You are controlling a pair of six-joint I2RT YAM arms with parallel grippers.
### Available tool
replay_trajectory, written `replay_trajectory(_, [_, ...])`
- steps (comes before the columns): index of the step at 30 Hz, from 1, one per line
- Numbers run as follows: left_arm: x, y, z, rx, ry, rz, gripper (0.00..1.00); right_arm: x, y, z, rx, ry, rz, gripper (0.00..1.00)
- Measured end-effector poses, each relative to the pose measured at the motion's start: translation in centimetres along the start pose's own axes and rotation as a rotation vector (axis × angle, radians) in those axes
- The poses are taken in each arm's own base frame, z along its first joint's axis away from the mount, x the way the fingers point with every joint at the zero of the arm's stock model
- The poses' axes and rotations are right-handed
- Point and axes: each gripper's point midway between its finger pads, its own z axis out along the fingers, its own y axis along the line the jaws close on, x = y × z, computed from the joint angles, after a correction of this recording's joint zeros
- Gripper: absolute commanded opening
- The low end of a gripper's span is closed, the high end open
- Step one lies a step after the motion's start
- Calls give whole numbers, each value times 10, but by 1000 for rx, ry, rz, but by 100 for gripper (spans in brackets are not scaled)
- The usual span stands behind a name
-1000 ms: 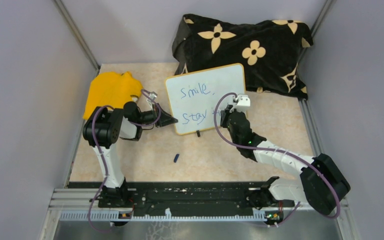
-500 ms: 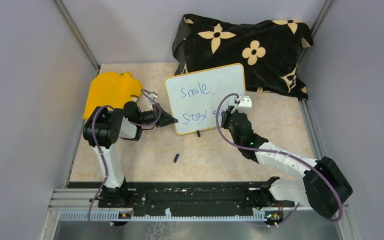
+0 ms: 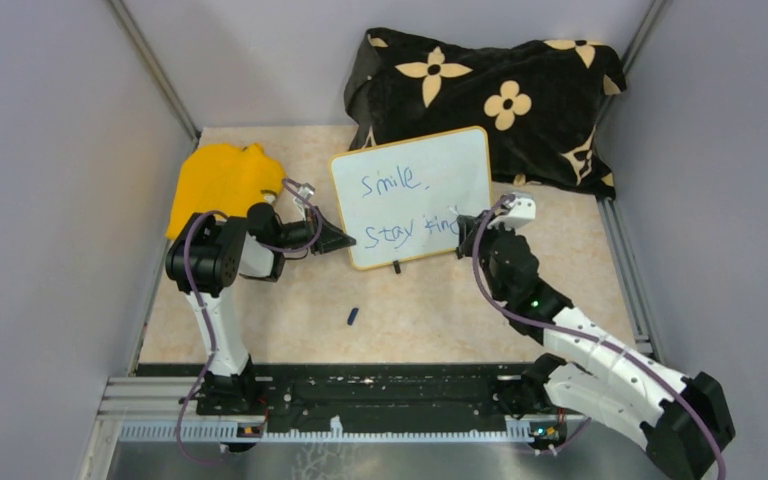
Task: Write a sentence on the whiteboard
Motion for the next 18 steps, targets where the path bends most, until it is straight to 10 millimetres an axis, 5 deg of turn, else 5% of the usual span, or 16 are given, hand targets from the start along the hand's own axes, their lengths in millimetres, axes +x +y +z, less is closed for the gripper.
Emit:
replay_trajectory(4, [0, 0, 0, 0, 0, 0, 0, -7, -10, -16, 9, -35, 31, 0])
replay_trajectory(11, [0, 0, 0, 0, 0, 0, 0, 41, -54, -35, 117, 41, 12, 0])
replay_trajectory(18, [0, 0, 0, 0, 0, 0, 0, 53, -71, -38, 182, 61, 10, 0])
